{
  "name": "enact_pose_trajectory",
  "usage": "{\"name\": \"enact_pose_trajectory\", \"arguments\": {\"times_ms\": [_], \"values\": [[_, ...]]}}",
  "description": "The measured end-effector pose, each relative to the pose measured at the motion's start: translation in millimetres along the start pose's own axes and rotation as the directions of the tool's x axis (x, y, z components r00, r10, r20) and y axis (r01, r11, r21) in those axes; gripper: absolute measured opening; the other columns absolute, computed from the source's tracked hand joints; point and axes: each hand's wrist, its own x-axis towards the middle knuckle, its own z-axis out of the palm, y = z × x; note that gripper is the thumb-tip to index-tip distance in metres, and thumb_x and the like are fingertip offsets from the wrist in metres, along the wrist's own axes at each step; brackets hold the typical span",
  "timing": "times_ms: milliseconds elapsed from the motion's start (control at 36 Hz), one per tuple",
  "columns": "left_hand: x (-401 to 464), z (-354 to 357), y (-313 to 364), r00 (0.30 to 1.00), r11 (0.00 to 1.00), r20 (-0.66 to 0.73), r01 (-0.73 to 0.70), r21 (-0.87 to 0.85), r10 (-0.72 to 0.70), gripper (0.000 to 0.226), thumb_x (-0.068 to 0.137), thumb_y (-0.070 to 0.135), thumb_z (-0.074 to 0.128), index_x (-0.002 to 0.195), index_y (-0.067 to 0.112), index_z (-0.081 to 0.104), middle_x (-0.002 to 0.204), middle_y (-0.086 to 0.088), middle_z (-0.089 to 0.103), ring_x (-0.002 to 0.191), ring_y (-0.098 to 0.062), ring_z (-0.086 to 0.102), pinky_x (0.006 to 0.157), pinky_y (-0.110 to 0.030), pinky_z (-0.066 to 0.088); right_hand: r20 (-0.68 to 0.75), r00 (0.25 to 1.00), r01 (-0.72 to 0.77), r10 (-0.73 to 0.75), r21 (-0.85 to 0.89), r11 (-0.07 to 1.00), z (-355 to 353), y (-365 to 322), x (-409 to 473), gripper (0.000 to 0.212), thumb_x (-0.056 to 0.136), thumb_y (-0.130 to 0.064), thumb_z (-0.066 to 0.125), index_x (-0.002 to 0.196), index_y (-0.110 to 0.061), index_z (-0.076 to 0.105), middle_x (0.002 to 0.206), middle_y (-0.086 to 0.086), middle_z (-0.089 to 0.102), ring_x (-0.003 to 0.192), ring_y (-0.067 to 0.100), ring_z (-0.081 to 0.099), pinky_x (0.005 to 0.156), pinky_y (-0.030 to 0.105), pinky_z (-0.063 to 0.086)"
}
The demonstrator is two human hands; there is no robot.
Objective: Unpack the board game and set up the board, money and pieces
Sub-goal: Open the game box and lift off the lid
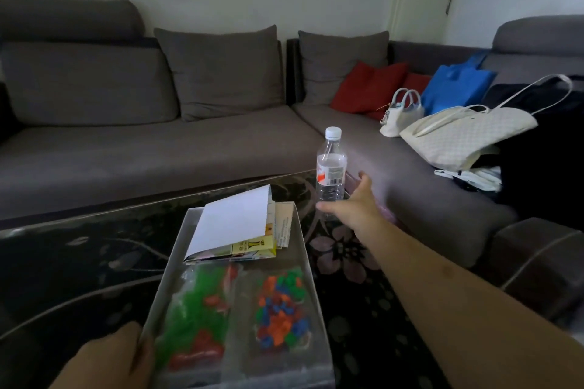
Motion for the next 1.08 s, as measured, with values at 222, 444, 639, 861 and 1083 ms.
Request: {"name": "enact_pose_trajectory", "arguments": {"times_ms": [222, 444, 639, 861, 1083], "values": [[7.5, 17.7, 50.7, 0.996, 0.986, -0.028, 0.078, -0.150, -0.083, 0.033, 0.084, 0.039, 0.073, 0.062, 0.023, 0.054, 0.058, 0.005, 0.055, 0.058, -0.017, 0.052, 0.058, -0.030, 0.041, 0.025, 0.997, 0.064, -0.067, 0.084, 0.994, 19.9, 25.3, 39.8, 0.061, 0.077, -0.018, 0.092, 0.122, -0.033, 0.054, 0.111, -0.018, 0.065, 0.100, 0.009, 0.066, 0.085, 0.032, 0.057], [23.5, 32.7, 102.5, 1.000, 0.964, -0.012, -0.030, -0.265, 0.028, 0.033, 0.092, 0.042, 0.065, 0.072, 0.018, 0.053, 0.066, -0.001, 0.061, 0.076, -0.025, 0.067, 0.065, -0.033, 0.044, -0.040, 0.992, 0.124, -0.122, 0.043, 0.991, -3.7, 35.0, 78.3, 0.057, 0.077, -0.016, 0.091, 0.122, -0.031, 0.059, 0.116, -0.009, 0.072, 0.104, 0.014, 0.071, 0.093, 0.037, 0.058], [33.8, 38.9, 128.6, 0.999, 0.951, -0.036, -0.037, -0.307, 0.027, 0.035, 0.095, 0.042, 0.062, 0.073, 0.016, 0.051, 0.069, -0.005, 0.064, 0.073, -0.027, 0.064, 0.064, -0.035, 0.044, -0.002, 0.993, 0.119, -0.119, 0.005, 0.993, -4.3, 32.5, 98.7, 0.057, 0.080, -0.016, 0.089, 0.126, -0.029, 0.058, 0.113, -0.011, 0.070, 0.098, 0.009, 0.068, 0.084, 0.030, 0.054], [37.8, 44.1, 142.5, 0.997, 0.938, -0.073, -0.047, -0.342, 0.023, 0.034, 0.097, 0.041, 0.059, 0.074, 0.016, 0.052, 0.068, -0.005, 0.062, 0.067, -0.025, 0.059, 0.064, -0.036, 0.046, 0.115, 0.986, 0.131, -0.124, -0.051, 0.990, 10.1, 38.2, 109.0, 0.066, 0.079, -0.029, 0.089, 0.135, -0.035, 0.056, 0.119, -0.013, 0.071, 0.109, 0.014, 0.068, 0.101, 0.046, 0.054], [36.3, 45.3, 145.5, 0.997, 0.944, -0.079, -0.032, -0.329, 0.007, 0.037, 0.095, 0.043, 0.060, 0.073, 0.016, 0.049, 0.068, -0.006, 0.062, 0.079, -0.034, 0.065, 0.067, -0.037, 0.047, 0.217, 0.971, 0.116, -0.103, -0.050, 0.992, 3.2, 39.9, 104.6, 0.065, 0.088, -0.024, 0.084, 0.144, -0.032, 0.052, 0.130, -0.014, 0.065, 0.122, 0.014, 0.060, 0.104, 0.039, 0.043]]}}
